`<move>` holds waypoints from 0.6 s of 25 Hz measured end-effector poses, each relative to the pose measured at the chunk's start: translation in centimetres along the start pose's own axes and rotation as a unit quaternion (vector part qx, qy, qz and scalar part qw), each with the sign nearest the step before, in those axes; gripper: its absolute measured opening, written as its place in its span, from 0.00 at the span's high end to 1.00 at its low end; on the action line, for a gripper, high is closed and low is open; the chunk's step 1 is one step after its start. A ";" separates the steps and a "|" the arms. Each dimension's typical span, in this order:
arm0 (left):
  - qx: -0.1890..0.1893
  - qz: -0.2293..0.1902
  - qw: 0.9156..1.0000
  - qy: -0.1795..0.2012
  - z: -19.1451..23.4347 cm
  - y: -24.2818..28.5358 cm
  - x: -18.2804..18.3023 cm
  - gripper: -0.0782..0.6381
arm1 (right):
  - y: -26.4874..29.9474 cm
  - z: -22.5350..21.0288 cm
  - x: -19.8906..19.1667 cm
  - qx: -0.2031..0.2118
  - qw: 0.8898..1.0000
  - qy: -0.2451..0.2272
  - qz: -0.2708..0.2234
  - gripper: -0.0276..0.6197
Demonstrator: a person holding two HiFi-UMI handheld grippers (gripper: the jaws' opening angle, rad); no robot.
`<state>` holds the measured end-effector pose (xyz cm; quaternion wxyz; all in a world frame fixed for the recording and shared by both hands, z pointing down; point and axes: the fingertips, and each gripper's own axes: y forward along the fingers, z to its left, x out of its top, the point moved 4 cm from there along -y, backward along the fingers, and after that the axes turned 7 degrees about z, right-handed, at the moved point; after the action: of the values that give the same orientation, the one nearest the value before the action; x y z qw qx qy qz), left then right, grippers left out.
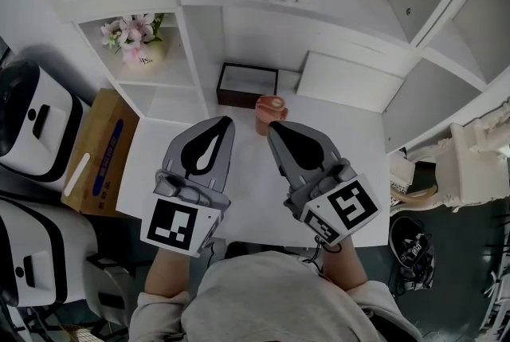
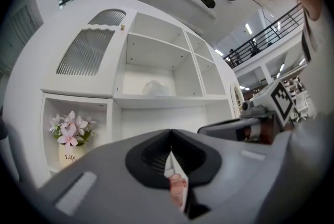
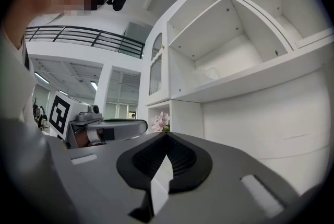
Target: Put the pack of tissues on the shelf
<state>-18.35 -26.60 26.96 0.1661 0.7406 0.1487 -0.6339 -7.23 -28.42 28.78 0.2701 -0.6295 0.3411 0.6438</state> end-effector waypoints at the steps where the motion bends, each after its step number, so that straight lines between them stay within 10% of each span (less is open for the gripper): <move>1: -0.002 0.005 1.000 -0.002 -0.2 -0.1 -0.3 0.89 | 0.0 0.1 -0.1 0.000 1.000 0.001 0.001 0.95; 15: -0.023 0.004 1.000 -0.021 -1.3 -0.9 -0.9 0.89 | -0.2 1.3 -0.4 0.014 1.000 0.002 0.003 0.95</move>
<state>-17.74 -25.23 28.01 0.1885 0.7236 0.1567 -0.6452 -7.90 -27.21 29.08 0.2760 -0.6256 0.3523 0.6390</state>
